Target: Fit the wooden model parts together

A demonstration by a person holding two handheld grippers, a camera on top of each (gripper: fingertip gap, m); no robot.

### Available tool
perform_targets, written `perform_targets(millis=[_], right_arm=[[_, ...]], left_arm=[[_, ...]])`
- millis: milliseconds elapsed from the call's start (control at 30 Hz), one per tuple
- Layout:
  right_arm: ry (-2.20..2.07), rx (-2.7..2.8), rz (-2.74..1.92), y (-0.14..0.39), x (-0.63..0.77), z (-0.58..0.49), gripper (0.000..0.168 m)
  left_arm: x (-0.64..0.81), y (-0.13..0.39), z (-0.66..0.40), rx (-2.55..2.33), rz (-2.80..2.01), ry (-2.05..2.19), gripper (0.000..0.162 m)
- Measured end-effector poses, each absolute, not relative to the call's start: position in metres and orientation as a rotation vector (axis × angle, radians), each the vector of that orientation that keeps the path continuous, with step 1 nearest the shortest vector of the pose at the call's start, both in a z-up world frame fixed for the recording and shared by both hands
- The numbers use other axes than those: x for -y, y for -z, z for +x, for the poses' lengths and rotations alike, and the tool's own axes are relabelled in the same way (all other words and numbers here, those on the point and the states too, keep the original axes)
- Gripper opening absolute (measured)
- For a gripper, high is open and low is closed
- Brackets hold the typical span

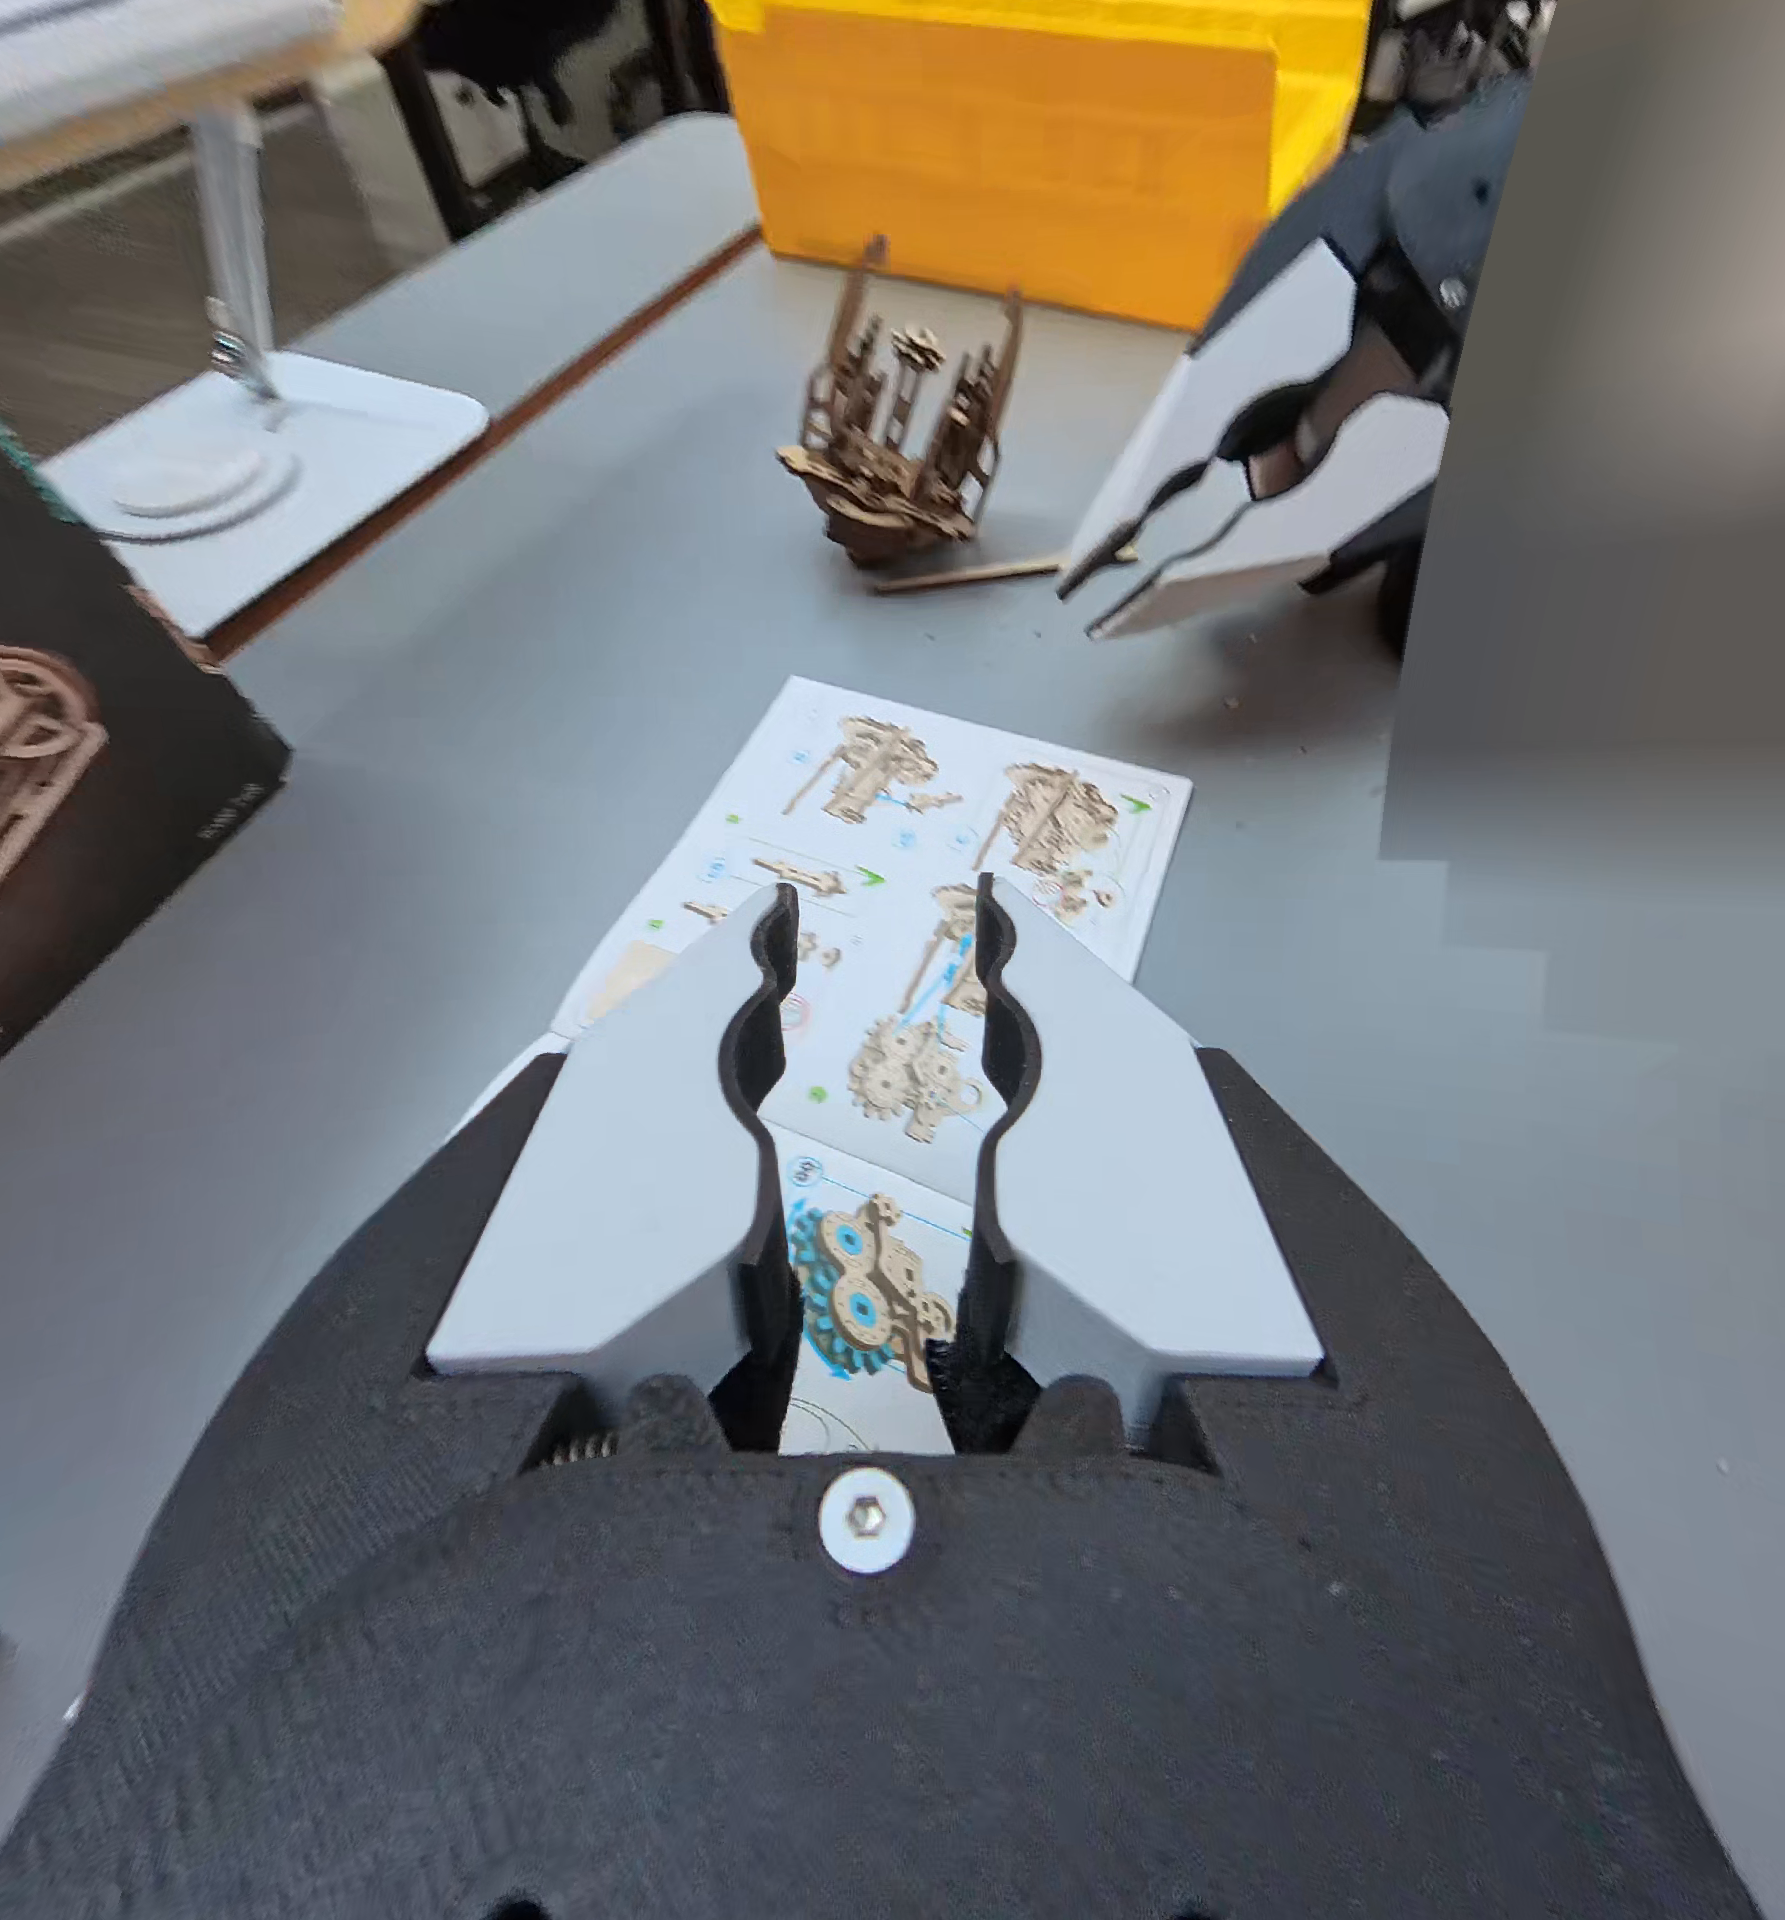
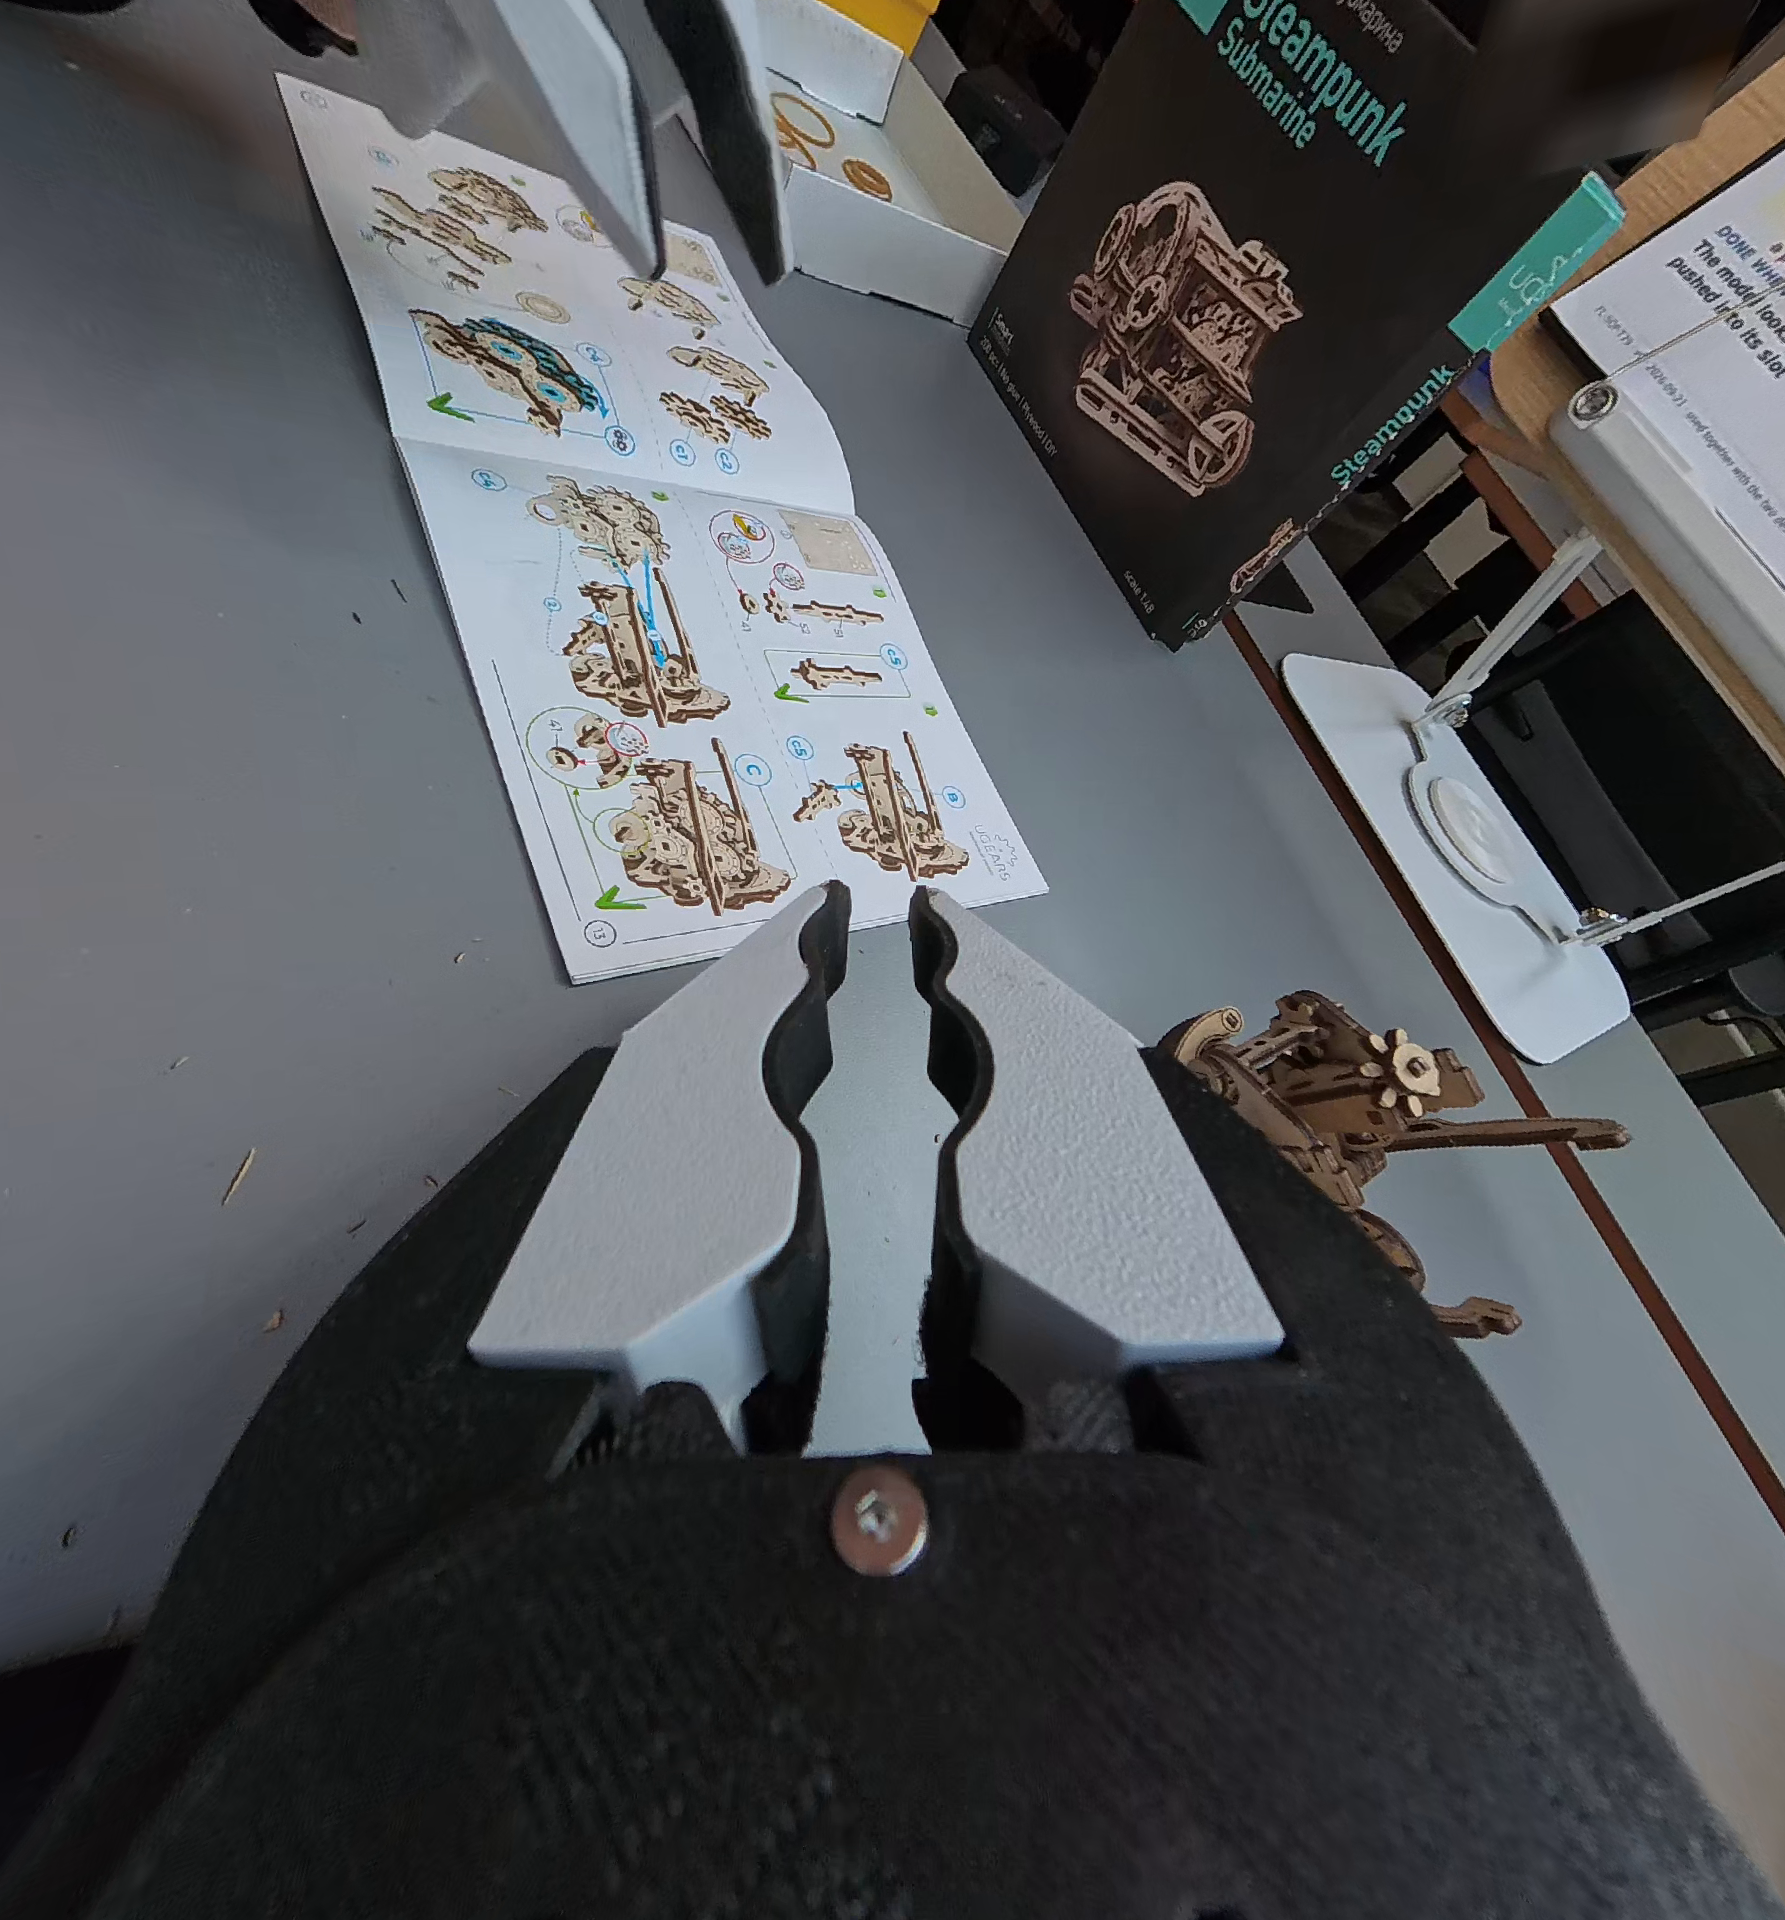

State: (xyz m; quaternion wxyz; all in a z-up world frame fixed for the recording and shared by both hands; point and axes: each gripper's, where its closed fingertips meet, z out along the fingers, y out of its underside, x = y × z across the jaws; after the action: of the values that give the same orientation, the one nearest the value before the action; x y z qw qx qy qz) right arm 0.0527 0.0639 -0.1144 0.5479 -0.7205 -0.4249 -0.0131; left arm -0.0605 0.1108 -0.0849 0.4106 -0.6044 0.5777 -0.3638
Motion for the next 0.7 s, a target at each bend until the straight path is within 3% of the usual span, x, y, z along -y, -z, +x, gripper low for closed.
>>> perform_targets(millis=[267, 333, 533, 633, 700], right_arm=[[0.041, 1.014, -1.704, 0.115, -0.064, 0.052, 0.010], [0.043, 1.013, -1.704, 0.115, -0.064, 0.052, 0.010], [0.045, 1.015, -1.706, 0.115, -0.064, 0.053, 0.011], [0.048, 1.015, -1.706, 0.115, -0.064, 0.053, 0.010], [0.049, 1.015, -1.705, 0.115, -0.064, 0.053, 0.010]], left_arm=[[-0.191, 0.020, -0.103, -0.751, -1.457, 0.871, 0.063], [-0.200, 0.016, -0.111, -0.680, -1.463, 0.825, 0.074], [-0.219, 0.023, -0.121, -0.566, -1.529, 0.697, 0.082], [-0.213, 0.024, -0.115, -0.578, -1.542, 0.781, 0.103], [-0.212, 0.021, -0.116, -0.543, -1.535, 0.856, 0.109]])
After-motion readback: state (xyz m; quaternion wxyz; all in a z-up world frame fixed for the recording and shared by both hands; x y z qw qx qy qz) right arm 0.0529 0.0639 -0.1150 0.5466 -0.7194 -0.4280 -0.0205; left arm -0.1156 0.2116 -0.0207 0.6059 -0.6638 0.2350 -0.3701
